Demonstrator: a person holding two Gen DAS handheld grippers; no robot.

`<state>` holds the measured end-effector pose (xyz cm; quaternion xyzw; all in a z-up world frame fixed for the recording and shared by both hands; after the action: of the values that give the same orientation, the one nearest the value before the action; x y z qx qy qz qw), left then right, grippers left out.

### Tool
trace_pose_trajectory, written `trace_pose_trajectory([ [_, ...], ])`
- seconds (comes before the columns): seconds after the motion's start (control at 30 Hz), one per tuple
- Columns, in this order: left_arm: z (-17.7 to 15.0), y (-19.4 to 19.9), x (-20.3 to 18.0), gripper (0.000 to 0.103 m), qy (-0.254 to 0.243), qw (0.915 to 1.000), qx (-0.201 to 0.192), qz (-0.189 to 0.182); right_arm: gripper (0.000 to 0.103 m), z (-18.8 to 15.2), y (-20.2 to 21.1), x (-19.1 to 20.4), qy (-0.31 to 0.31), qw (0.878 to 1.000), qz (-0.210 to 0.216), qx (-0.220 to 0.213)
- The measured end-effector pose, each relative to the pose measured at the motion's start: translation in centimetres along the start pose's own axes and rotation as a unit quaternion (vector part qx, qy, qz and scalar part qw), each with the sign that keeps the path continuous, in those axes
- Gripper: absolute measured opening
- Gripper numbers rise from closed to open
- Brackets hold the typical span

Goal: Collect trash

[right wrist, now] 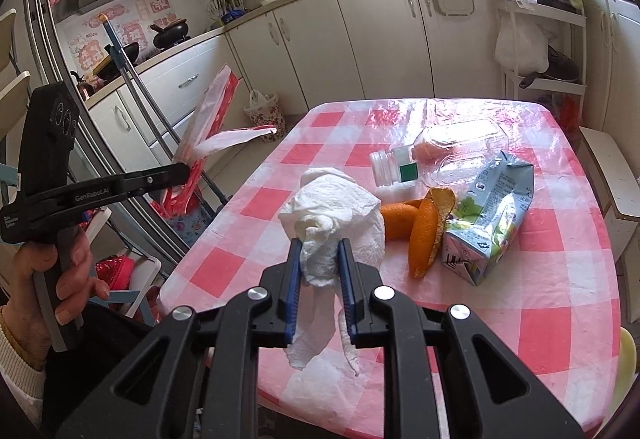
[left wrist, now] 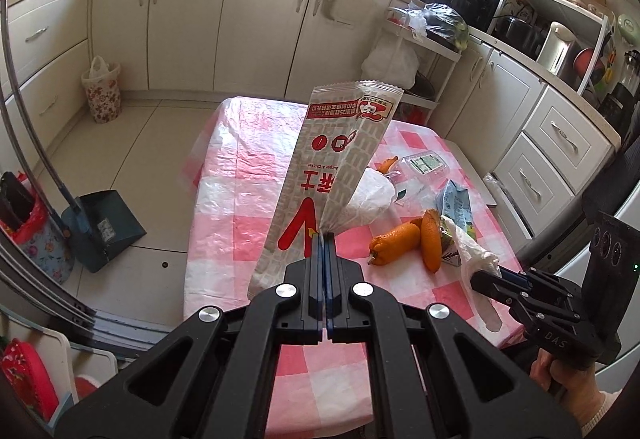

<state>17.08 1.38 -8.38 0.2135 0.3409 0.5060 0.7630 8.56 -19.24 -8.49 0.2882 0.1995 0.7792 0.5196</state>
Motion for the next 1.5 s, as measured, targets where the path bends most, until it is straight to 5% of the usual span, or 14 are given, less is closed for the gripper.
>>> trace_pose_trajectory([
  [1.5,0.37,-0.11,-0.15,0.001,0.009,0.9999,-0.007,-0.010,0.021,0.04,0.28,0.02,0.002,1.000,0.002,-0.004],
])
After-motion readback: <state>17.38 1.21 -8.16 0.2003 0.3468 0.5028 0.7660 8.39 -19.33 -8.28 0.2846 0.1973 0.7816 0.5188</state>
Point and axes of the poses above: each gripper's, at about its wrist camera, not at the fingertips, and y roughly against the way its jaws point, x to its left, z to its top, the point moved 7 cm from there along -y, roughly the way its jaws point, and after that the axes turned 4 degrees about y, right-handed, at the moved point
